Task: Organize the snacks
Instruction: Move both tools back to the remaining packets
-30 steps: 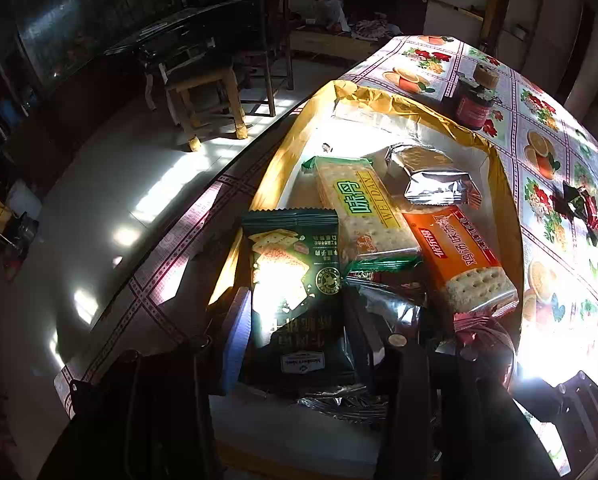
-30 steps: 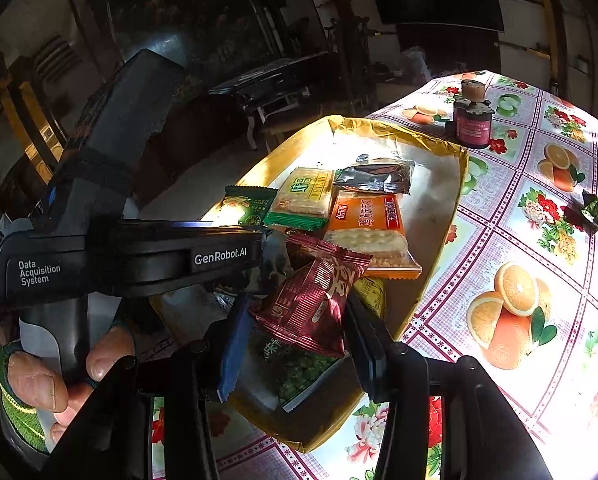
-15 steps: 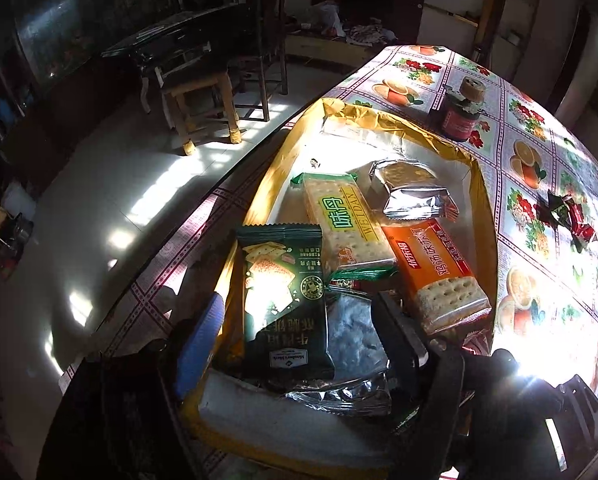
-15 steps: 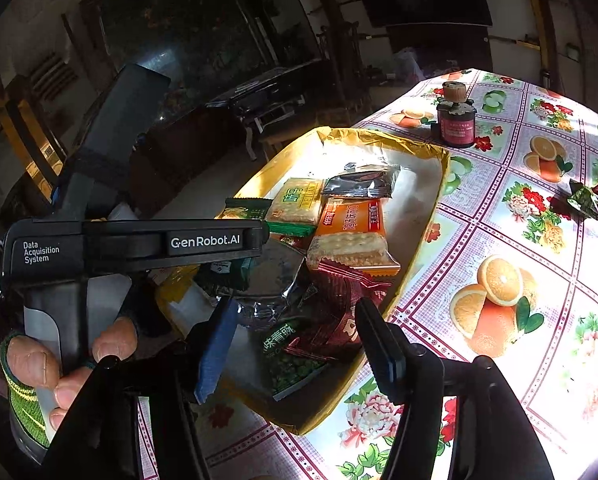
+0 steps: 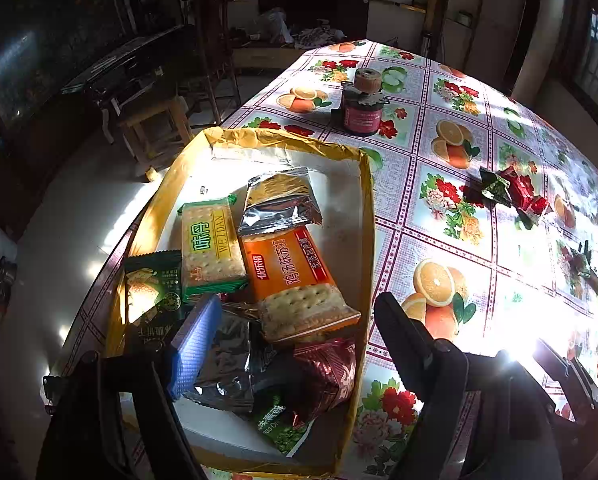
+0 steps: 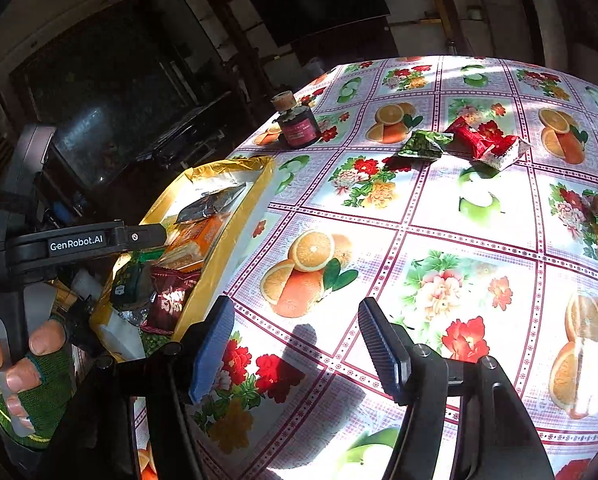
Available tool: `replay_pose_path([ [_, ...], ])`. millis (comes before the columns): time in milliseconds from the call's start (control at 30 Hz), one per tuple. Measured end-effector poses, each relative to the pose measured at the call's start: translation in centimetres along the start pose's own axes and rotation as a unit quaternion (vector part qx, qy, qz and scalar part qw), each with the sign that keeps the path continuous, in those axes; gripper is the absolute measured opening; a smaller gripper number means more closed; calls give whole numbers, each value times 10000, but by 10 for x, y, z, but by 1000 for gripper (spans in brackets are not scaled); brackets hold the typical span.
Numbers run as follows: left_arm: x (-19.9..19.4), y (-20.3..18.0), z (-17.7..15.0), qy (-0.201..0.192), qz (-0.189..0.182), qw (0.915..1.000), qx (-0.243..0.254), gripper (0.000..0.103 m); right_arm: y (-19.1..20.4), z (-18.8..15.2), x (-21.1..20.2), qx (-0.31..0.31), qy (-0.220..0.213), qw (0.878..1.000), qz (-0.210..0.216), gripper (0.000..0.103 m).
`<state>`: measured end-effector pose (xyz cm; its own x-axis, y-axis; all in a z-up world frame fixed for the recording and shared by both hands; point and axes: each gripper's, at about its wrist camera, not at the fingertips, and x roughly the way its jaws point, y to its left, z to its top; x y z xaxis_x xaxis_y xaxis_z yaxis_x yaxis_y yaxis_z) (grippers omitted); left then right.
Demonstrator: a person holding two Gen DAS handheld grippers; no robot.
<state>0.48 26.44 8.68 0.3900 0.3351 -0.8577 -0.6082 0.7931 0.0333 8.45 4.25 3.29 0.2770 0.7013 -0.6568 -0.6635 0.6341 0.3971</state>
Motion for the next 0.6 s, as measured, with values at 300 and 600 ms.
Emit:
replay_pose_path([
  [300, 7, -84, 17, 28, -241, 9976, 654, 78, -77, 19, -35, 539, -428, 9948, -749, 69],
  [600, 38, -142, 51, 204, -240, 9954, 909, 78, -117, 64, -14, 1022, -654, 9858, -1163, 68],
])
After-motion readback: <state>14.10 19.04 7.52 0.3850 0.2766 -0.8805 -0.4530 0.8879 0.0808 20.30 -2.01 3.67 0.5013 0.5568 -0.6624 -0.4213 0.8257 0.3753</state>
